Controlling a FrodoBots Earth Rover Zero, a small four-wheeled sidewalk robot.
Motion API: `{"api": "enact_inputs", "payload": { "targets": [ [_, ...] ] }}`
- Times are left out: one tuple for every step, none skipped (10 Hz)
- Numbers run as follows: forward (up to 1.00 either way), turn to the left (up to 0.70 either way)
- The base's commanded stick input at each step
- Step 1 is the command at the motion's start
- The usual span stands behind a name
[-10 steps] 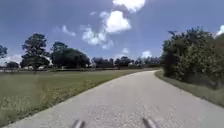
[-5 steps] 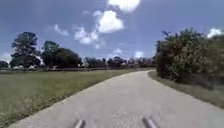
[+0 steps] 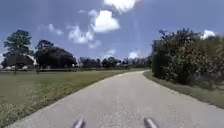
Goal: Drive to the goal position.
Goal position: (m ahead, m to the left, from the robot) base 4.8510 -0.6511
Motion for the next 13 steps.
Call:
{"api": "enact_inputs", "payload": {
  "targets": [
    [0.50,0.00],
    [0.50,0.00],
    [0.50,0.00],
    [0.50,0.00],
    [0.50,0.00],
    [0.50,0.00],
    [0.50,0.00],
    [0.50,0.00],
    [0.50,0.00],
    [0.50,-0.07],
    [0.50,-0.50],
    [0.50,-0.50],
    [0.50,-0.50]
  ]
}}
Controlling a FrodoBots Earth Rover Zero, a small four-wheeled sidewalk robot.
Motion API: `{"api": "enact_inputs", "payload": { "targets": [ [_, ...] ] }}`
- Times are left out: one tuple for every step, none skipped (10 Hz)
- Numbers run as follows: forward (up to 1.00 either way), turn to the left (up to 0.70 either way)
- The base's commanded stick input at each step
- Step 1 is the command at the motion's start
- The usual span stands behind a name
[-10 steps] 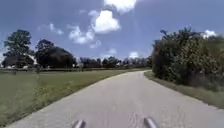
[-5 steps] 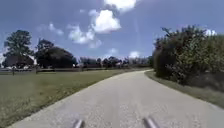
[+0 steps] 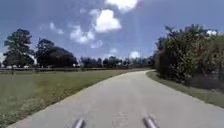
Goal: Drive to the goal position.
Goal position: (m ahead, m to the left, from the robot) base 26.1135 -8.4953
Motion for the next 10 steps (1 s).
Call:
{"api": "enact_inputs", "payload": {
  "targets": [
    [0.50,-0.50],
    [0.50,-0.50],
    [0.50,-0.50],
    [0.50,-0.50],
    [0.50,-0.27],
    [0.50,0.00],
    [0.50,0.00],
    [0.50,0.00],
    [0.50,0.00],
    [0.50,0.00]
  ]
}}
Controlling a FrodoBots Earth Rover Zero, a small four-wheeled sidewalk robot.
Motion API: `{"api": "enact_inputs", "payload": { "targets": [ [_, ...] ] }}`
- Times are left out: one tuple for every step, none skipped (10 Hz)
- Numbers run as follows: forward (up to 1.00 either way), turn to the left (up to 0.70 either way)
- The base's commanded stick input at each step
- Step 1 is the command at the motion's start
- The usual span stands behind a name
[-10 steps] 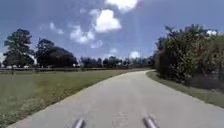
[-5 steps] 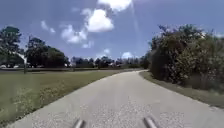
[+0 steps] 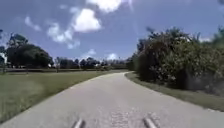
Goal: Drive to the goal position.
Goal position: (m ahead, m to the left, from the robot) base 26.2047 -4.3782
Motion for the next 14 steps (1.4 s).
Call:
{"api": "enact_inputs", "payload": {
  "targets": [
    [0.50,0.00],
    [0.50,0.00],
    [0.50,0.00],
    [0.50,0.00],
    [0.50,0.00],
    [0.50,0.00],
    [0.50,0.00],
    [0.50,0.00],
    [0.50,0.00],
    [0.50,0.00],
    [0.50,0.00],
    [0.50,0.00],
    [0.50,0.00],
    [0.50,0.00]
  ]
}}
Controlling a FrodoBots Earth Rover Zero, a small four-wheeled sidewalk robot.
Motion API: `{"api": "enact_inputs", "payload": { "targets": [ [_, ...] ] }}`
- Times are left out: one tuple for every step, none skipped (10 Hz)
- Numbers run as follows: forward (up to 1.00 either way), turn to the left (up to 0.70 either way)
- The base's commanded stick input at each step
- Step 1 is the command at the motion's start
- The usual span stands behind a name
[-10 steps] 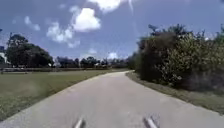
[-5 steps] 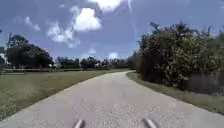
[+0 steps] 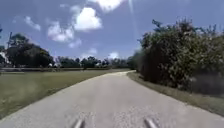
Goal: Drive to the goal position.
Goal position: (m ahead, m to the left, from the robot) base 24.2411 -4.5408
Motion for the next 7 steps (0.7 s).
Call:
{"api": "enact_inputs", "payload": {
  "targets": [
    [0.50,0.00],
    [0.50,0.00],
    [0.50,0.00],
    [0.50,0.00],
    [0.50,-0.12],
    [0.50,-0.46],
    [0.50,-0.50]
  ]
}}
